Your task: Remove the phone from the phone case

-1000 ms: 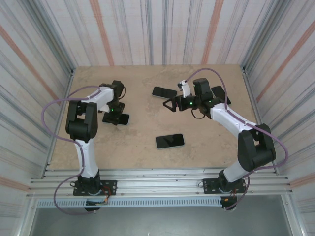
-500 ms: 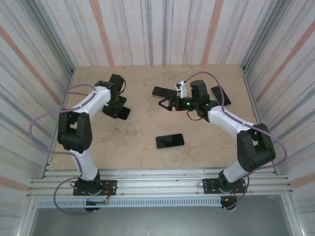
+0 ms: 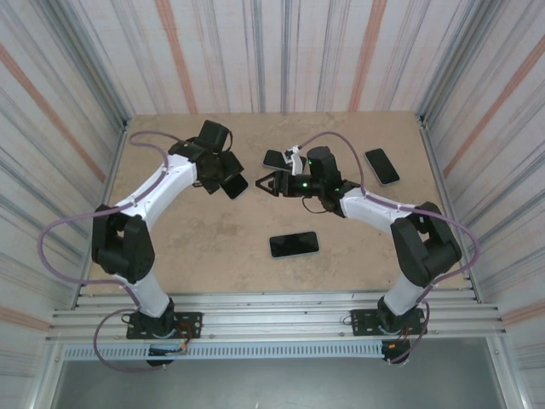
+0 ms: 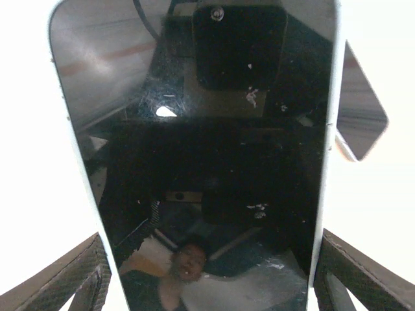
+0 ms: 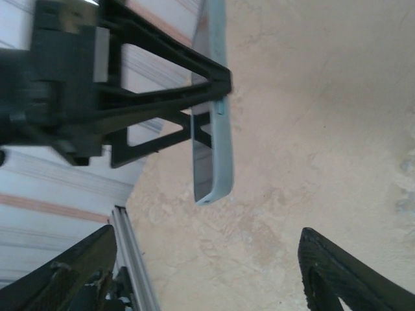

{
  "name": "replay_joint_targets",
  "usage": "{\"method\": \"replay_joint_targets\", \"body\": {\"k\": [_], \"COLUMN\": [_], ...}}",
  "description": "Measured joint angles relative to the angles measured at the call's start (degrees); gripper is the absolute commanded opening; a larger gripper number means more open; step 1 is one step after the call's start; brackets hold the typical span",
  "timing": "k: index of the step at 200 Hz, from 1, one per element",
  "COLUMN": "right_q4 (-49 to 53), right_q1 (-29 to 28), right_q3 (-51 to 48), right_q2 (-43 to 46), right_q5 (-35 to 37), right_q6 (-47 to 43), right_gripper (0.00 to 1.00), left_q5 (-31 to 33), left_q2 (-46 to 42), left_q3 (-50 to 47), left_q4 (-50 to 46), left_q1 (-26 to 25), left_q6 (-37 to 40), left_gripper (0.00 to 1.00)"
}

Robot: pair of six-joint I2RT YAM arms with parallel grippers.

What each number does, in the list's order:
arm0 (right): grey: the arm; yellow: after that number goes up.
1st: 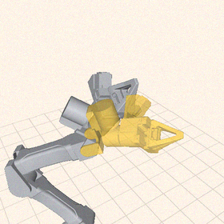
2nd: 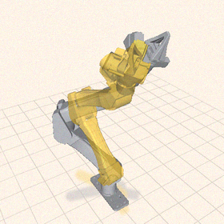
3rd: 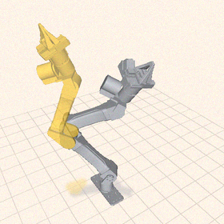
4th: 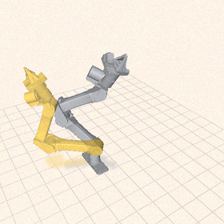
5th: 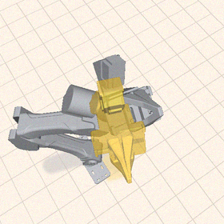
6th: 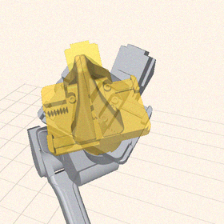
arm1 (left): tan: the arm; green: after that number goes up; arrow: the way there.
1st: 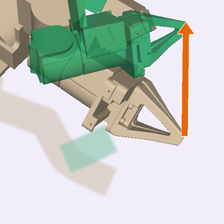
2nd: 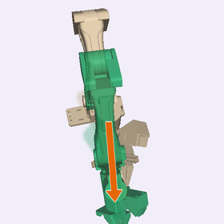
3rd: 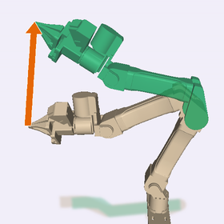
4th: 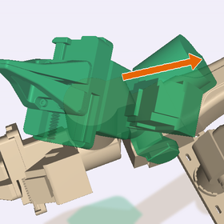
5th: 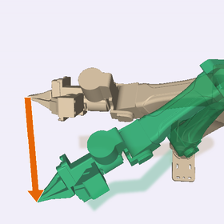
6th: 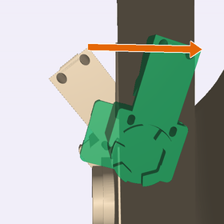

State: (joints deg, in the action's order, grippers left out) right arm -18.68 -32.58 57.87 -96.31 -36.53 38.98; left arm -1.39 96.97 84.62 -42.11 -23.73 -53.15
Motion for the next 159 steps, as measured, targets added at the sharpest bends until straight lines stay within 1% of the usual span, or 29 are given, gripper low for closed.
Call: {"method": "replay_joint_targets", "body": {"k": [17, 43, 62, 80, 159], "right_q4": [-0.9, -2.0, -3.2, -4.1, -8.4], "right_q1": [-0.8, -1.6, -1.9, -2.0, -3.5], "right_q3": [0.0, 0.1, 0.2, 0.5, 0.9], "right_q2": [-1.8, -3.7, -4.3, -4.7, -5.4], "right_q5": [0.5, 0.8, 0.7, 0.7, 0.7], "right_q6": [1.3, 2.9, 3.8, 4.7, 7.1], "right_gripper": [0.69, 0.58, 0.54, 0.47, 0.48], "left_q5": [-1.0, -2.4, -2.6, -2.6, -2.1], "left_q2": [-1.7, -2.8, -2.8, -2.8, -2.8], "left_q3": [0.0, 0.0, 0.0, 0.0, 0.0], "left_q4": [1.4, 2.8, 3.7, 4.7, 5.8], "left_q1": [-0.8, -1.6, -1.8, -1.8, -2.2], "left_q6": [2.1, 4.2, 5.4, 6.5, 8.2], "left_gripper": [0.64, 0.64, 0.64, 0.63, 0.62]}}
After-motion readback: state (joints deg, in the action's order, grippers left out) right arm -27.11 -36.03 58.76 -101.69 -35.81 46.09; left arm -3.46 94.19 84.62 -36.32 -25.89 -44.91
